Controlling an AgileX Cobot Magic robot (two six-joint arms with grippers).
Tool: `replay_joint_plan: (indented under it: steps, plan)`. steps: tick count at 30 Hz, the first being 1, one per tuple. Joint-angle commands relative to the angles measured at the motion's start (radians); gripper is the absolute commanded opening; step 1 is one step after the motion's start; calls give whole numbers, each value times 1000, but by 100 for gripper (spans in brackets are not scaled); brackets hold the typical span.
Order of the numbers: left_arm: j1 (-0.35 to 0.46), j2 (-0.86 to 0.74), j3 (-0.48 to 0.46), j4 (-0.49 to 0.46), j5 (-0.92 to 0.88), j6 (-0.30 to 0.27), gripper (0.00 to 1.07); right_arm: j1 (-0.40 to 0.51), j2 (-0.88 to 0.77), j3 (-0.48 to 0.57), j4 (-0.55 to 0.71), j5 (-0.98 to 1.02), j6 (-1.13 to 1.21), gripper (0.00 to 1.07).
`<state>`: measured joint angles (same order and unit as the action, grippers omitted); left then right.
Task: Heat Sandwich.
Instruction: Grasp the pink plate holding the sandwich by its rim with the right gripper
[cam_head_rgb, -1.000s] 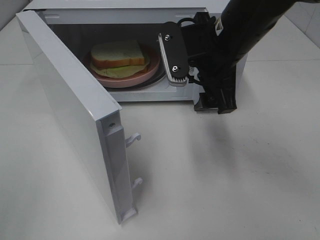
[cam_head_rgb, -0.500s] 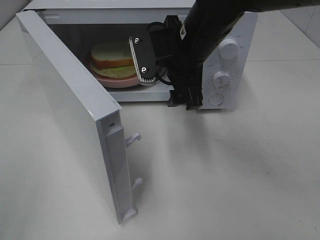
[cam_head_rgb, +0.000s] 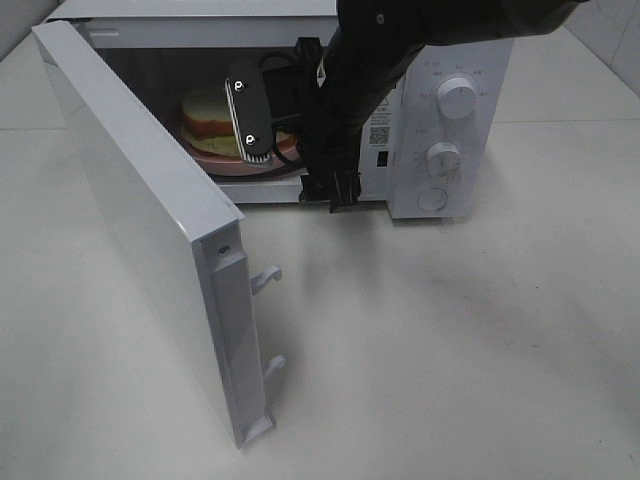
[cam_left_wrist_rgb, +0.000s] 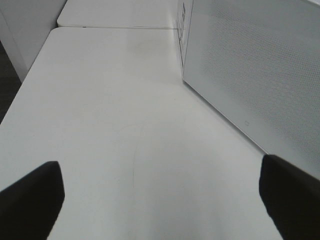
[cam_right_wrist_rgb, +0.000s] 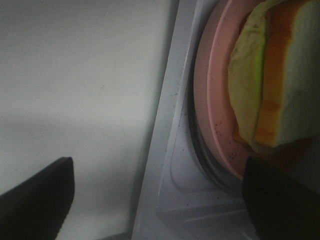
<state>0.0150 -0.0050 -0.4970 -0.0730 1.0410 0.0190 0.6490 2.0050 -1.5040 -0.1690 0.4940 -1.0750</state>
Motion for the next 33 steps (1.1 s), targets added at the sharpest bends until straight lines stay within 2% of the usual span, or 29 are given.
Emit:
replay_joint_plan:
  steps: [1,21,26,33]
  plan:
    - [4,-26,2,-9,-7,1,100,5,46,-47,25,-19,9,87]
    - [4,-26,2,7,-7,-1,100,4,261,-267,49,-11,25,83]
    - [4,-26,2,14,-6,-1,100,1,281,-270,51,-12,28,80]
    - [4,-26,2,17,-6,-1,100,-13,299,-270,49,0,61,63]
